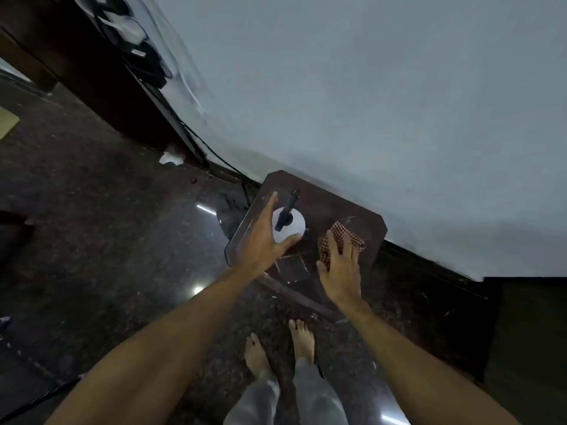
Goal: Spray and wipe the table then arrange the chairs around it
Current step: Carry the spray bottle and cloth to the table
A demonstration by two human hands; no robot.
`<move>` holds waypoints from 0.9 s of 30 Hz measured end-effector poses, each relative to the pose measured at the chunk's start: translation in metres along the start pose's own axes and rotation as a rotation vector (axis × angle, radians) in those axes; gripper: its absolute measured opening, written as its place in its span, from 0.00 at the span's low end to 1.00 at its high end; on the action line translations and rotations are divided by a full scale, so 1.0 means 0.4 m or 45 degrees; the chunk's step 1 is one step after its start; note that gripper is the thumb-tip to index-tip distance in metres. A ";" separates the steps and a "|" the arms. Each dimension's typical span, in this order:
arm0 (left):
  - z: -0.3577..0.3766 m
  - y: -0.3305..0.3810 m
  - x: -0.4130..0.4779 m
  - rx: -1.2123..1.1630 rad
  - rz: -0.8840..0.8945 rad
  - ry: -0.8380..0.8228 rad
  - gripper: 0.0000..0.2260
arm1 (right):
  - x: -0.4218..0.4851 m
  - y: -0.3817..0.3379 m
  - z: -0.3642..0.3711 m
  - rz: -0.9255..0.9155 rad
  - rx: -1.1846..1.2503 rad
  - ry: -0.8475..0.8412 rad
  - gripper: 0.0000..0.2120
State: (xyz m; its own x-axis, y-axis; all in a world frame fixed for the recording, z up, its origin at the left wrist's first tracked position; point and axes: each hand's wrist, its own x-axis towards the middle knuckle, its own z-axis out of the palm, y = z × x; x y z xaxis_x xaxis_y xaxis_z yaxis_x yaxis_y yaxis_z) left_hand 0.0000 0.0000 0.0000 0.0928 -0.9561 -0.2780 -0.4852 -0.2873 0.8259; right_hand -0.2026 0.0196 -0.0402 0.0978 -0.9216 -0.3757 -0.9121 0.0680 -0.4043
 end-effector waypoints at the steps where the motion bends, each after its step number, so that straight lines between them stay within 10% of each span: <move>1: 0.007 0.003 0.021 -0.114 0.048 -0.005 0.47 | 0.013 -0.002 0.012 -0.002 -0.020 0.019 0.35; 13: 0.052 0.019 0.064 -0.474 0.303 0.203 0.18 | 0.058 -0.004 0.042 -0.043 0.153 0.353 0.33; 27: -0.385 0.078 -0.392 -0.366 0.001 0.747 0.13 | -0.187 -0.452 -0.164 -0.407 0.476 -0.049 0.29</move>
State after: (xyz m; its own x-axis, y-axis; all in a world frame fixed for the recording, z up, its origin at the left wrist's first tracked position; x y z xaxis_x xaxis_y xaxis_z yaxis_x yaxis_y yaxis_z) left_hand 0.1044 0.1320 0.1449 0.5912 -0.8060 -0.0303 -0.2414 -0.2127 0.9468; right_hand -0.0710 0.0511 0.1156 0.3705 -0.9044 -0.2119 -0.6294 -0.0766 -0.7733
